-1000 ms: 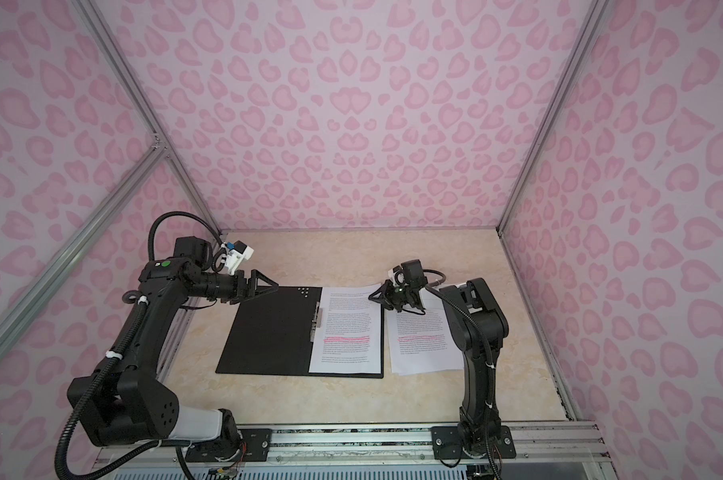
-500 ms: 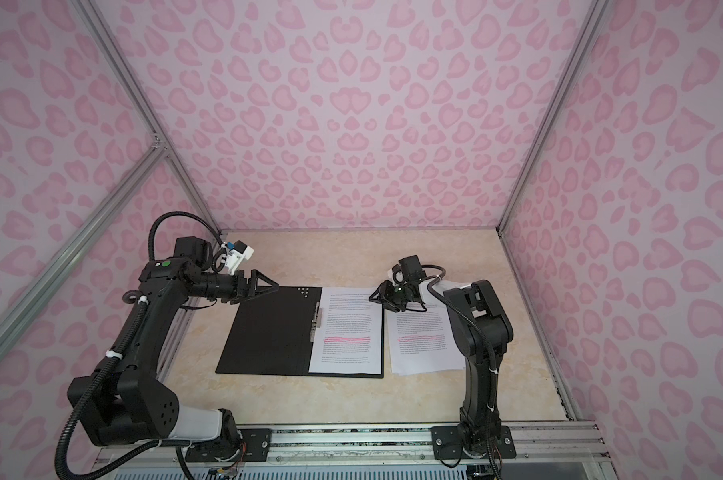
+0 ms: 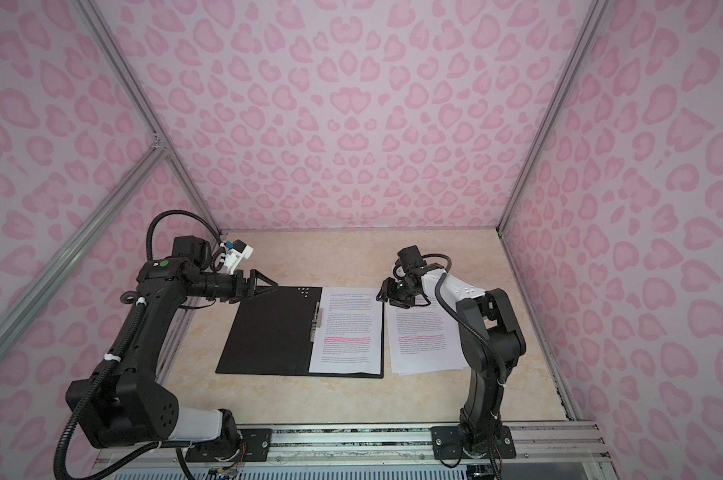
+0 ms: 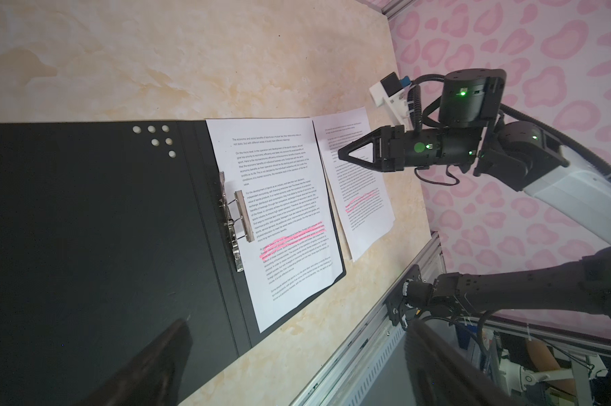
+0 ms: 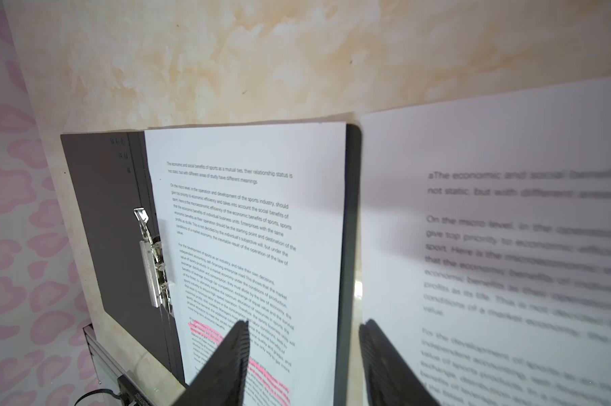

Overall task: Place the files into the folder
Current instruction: 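Release the papers with the right gripper while the left gripper reaches forward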

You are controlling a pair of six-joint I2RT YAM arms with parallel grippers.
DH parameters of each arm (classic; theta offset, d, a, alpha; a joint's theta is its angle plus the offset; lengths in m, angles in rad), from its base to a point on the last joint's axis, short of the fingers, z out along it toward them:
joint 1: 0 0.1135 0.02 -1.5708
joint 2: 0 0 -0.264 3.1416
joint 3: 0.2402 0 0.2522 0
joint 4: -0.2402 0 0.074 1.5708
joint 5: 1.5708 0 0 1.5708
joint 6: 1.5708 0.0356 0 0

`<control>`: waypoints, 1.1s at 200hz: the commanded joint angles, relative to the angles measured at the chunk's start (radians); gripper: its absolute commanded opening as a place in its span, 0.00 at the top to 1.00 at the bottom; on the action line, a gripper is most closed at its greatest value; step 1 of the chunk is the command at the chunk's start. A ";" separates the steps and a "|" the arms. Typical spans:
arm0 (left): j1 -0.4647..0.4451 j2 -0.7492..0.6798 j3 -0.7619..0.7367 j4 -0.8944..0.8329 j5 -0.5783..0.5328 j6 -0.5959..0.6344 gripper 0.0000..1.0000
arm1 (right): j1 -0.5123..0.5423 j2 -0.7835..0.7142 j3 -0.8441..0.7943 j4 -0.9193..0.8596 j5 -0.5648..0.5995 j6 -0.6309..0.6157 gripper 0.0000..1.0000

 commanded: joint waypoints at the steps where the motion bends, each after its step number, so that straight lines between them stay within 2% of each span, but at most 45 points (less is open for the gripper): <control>1: -0.003 -0.021 0.009 -0.015 -0.011 0.029 0.02 | -0.004 -0.093 -0.042 -0.076 0.168 -0.046 0.46; 34: -0.047 -0.043 0.004 -0.037 -0.055 0.084 0.02 | -0.059 -0.204 -0.148 -0.134 0.299 -0.052 0.43; 69: -0.126 -0.073 -0.019 -0.057 -0.113 0.132 0.02 | -0.149 -0.260 -0.260 -0.142 0.376 -0.053 0.39; 107: -0.206 -0.086 -0.085 -0.058 -0.120 0.136 0.02 | -0.285 -0.270 -0.357 -0.057 0.344 -0.050 0.38; 156: -0.381 -0.013 -0.062 -0.023 -0.161 0.095 0.02 | -0.364 -0.246 -0.393 -0.012 0.352 -0.056 0.38; 187: -0.424 0.033 -0.055 -0.006 -0.131 0.060 0.02 | -0.390 -0.205 -0.397 -0.013 0.344 -0.075 0.38; 220: -0.445 0.034 -0.063 -0.009 -0.161 0.074 0.02 | -0.403 -0.182 -0.405 -0.007 0.338 -0.103 0.39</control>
